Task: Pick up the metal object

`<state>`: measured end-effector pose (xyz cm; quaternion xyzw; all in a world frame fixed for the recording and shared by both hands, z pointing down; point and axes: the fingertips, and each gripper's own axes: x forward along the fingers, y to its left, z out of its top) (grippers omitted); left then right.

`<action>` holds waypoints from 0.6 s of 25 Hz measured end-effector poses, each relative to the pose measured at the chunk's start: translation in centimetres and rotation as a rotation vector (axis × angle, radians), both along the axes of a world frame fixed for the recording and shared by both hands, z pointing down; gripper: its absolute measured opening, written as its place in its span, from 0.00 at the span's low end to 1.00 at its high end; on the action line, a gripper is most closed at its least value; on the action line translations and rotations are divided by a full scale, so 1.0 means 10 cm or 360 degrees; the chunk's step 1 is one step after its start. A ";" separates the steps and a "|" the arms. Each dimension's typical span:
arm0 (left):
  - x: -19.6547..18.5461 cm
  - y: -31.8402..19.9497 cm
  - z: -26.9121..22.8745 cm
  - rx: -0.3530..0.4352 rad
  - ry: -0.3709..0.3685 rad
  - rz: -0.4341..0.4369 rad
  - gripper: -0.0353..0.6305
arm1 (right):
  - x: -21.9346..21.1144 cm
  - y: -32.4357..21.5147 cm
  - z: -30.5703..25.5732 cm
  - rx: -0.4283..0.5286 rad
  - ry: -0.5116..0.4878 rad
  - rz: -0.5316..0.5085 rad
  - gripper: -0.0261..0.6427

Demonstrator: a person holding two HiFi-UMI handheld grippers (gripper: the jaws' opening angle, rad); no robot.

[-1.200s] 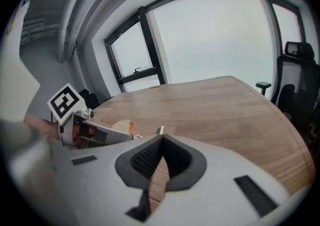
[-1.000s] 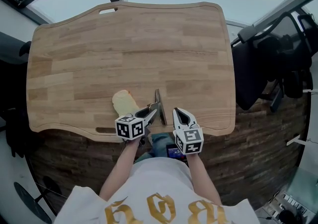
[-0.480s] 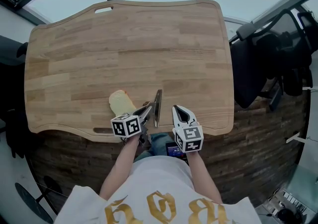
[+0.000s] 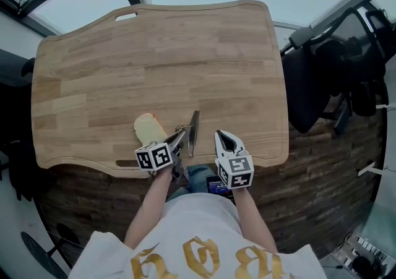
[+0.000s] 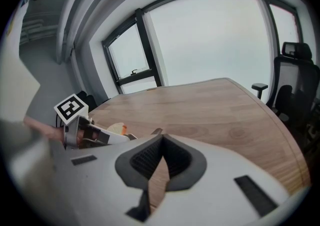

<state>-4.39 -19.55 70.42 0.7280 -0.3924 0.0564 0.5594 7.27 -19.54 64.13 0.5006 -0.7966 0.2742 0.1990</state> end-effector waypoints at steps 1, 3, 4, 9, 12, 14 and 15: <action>0.01 -0.01 -0.02 0.0005 0.0002 0.0002 0.11 | 0.01 0.00 -0.01 0.0002 -0.0001 0.0003 0.06; 0.01 -0.02 -0.06 0.0019 0.0006 0.0001 0.11 | 0.02 0.01 -0.04 0.0009 0.0000 0.0007 0.06; 0.01 -0.03 -0.08 0.0024 0.0009 -0.0004 0.11 | 0.02 0.01 -0.05 0.0015 0.0003 0.0005 0.06; 0.03 -0.05 -0.24 0.0078 0.0085 -0.0039 0.11 | 0.01 0.02 -0.17 0.0064 0.0007 -0.0005 0.06; 0.01 -0.08 -0.40 0.0131 0.0111 -0.0056 0.11 | 0.00 0.03 -0.26 0.0102 0.0012 -0.0009 0.06; -0.01 -0.10 -0.51 0.0169 0.0127 -0.0068 0.11 | 0.00 0.04 -0.32 0.0135 0.0025 -0.0005 0.06; -0.03 -0.11 -0.55 0.0187 0.0131 -0.0075 0.11 | 0.00 0.04 -0.35 0.0150 0.0033 -0.0006 0.06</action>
